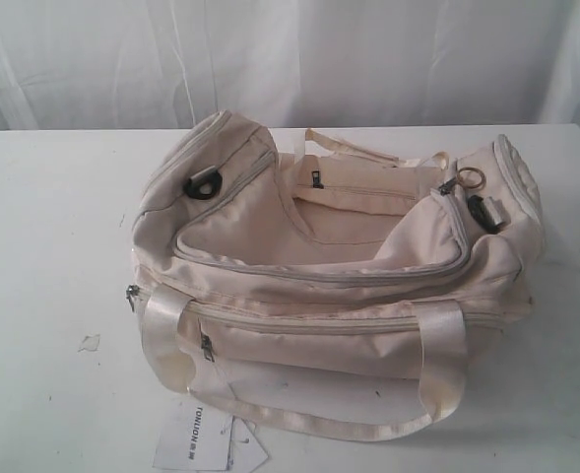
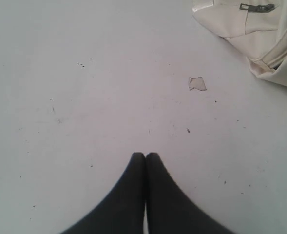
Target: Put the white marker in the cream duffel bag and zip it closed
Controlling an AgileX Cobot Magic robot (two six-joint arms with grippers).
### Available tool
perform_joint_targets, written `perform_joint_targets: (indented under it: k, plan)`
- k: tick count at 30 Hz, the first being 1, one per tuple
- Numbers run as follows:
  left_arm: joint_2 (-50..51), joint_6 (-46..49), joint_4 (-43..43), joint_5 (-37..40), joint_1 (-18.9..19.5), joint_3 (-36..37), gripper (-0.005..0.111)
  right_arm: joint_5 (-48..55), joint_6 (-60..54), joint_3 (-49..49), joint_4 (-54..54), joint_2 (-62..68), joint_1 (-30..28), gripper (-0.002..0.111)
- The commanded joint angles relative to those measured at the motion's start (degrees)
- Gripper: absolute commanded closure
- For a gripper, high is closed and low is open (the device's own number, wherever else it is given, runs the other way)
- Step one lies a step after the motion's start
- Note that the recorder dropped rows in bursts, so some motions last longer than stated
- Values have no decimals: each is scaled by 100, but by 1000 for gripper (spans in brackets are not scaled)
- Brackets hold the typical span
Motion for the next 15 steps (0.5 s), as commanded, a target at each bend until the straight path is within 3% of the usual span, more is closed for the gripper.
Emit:
perform_joint_targets:
  k: [1, 5, 11, 15]
  plan:
    - [-51, 326, 0, 28, -14, 27, 107, -12, -44, 13, -5, -19, -32, 108]
    - [-88, 553, 0, 17, -3, 27, 107, -12, -44, 13, -5, -19, -32, 108]
    - [-793, 259, 0, 76, 728, 27, 107, -12, -44, 13, -5, -19, -32, 108]
    - [-1024, -31, 0, 940, 769, 27, 107, -12, -44, 13, -5, -19, -32, 108]
